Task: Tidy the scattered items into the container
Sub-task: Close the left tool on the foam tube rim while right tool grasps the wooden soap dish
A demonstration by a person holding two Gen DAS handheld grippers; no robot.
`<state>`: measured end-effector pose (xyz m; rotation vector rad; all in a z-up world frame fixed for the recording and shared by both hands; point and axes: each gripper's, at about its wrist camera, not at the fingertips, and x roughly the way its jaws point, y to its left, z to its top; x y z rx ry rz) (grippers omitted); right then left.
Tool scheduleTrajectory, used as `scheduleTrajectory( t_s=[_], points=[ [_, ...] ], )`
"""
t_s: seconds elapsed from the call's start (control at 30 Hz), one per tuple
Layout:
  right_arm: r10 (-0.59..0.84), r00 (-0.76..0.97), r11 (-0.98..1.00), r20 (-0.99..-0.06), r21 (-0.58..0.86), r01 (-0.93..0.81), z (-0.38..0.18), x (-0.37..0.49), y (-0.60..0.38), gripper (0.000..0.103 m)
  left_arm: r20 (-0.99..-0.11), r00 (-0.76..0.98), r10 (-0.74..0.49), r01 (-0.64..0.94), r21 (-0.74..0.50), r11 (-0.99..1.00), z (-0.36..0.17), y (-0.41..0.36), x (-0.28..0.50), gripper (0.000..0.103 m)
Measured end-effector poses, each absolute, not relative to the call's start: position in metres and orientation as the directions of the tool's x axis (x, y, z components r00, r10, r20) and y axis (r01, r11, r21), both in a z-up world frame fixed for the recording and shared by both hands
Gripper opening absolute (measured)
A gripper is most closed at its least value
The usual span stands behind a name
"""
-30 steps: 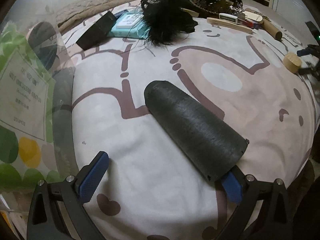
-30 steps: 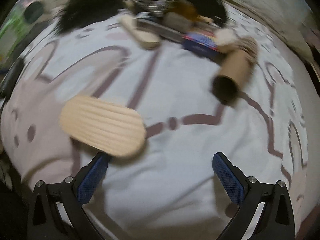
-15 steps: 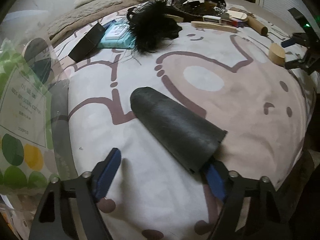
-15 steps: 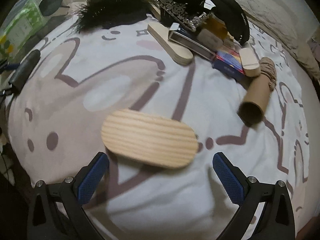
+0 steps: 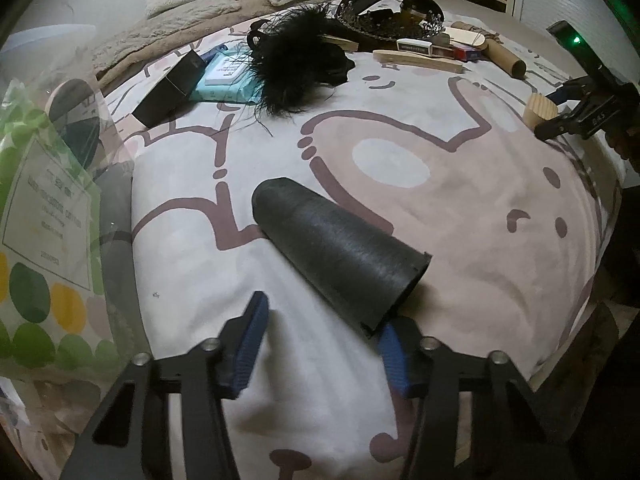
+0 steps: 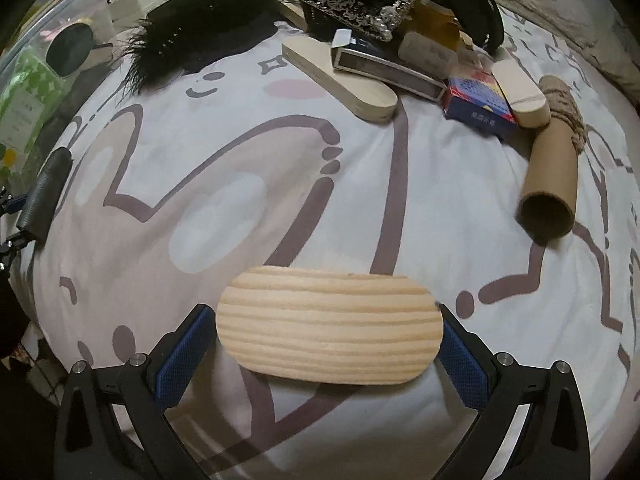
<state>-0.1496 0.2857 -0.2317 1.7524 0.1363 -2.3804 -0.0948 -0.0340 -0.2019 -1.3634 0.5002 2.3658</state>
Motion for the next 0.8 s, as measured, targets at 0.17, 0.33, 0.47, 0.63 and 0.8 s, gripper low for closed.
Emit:
scheduleTrajectory(
  t_s=[0.17,0.33,0.47,0.63,0.8],
  points=[
    [-0.044,-0.274,-0.982,-0.961,-0.008,0.187,-0.233,-0.153,0.280,0.103,-0.870,-0.472,0.141,-0.494,0.129,-0.860,-0.200,-0.029,-0.091,0.039],
    [-0.026,-0.273,-0.980,-0.962,-0.030,0.199,-0.230,-0.152,0.278,0.098,-0.864,-0.486,0.134,-0.497,0.147,-0.855,-0.198,-0.027,-0.088,0.034],
    [-0.023,-0.277,-0.980,-0.961,-0.034,0.198,-0.226,-0.152,0.280,0.094,-0.855,-0.504,0.124,-0.491,0.165,-0.856,-0.193,-0.026,-0.089,0.033],
    [-0.018,-0.288,-0.975,-0.957,-0.046,0.216,-0.222,-0.150,0.276,0.094,-0.829,-0.547,0.117,-0.452,0.174,-0.875,-0.179,-0.034,-0.093,0.033],
    [0.001,-0.282,-0.979,-0.959,-0.059,0.195,-0.223,-0.147,0.277,0.094,-0.817,-0.568,0.103,-0.431,0.188,-0.882,-0.169,-0.037,-0.101,0.017]
  ],
)
